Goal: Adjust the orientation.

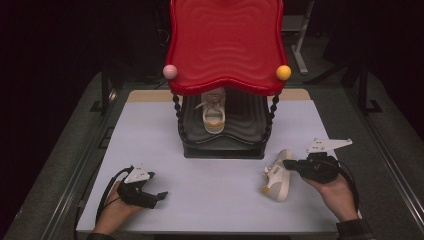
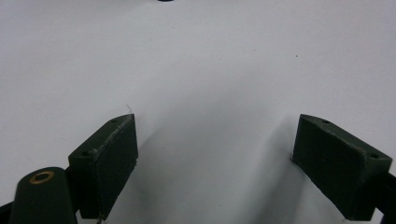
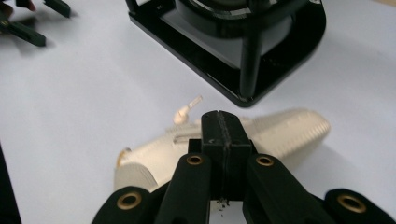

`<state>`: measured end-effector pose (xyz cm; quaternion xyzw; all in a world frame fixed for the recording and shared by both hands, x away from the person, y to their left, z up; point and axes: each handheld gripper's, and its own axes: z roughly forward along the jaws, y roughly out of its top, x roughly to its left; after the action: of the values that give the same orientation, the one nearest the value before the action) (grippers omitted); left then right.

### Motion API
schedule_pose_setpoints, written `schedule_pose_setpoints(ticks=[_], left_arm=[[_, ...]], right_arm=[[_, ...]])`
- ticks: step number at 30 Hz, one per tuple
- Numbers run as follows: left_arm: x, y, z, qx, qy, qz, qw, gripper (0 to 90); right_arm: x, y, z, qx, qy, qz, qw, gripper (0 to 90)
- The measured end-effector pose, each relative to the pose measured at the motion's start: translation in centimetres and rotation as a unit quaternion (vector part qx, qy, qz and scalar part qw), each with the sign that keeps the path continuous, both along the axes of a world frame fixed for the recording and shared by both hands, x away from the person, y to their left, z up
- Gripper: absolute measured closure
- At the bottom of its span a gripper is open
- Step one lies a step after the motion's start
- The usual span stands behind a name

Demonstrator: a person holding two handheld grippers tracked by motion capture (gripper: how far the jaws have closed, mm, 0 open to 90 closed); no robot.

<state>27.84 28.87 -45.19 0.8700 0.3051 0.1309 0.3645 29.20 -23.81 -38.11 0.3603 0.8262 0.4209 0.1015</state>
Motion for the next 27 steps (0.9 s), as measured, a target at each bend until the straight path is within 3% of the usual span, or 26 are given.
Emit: schedule_pose_setpoints(ticks=[6, 12, 22, 27], left_arm=[[0.0, 0.0, 0.0, -0.001, -0.002, 0.000, 1.0000, 13.1], [0.0, 0.0, 0.0, -0.001, -0.002, 0.000, 1.0000, 13.1], [0.0, 0.0, -0.1, -0.001, -0.002, 0.000, 1.0000, 13.1], [0.0, 0.0, -0.1, -0.002, -0.002, 0.000, 1.0000, 13.1]], right_arm=[[-0.4, -0.5, -0.9, -0.016, 0.010, -0.005, 0.9998, 89.4], [-0.9, -1.4, -1.1, -0.010, 0.011, -0.014, 0.9998, 89.5], [-2.3, -4.3, -2.2, -0.011, 0.026, -0.049, 0.9984, 89.5], [-2.9, -5.6, -3.2, -0.027, 0.039, -0.066, 0.9967, 89.6]])
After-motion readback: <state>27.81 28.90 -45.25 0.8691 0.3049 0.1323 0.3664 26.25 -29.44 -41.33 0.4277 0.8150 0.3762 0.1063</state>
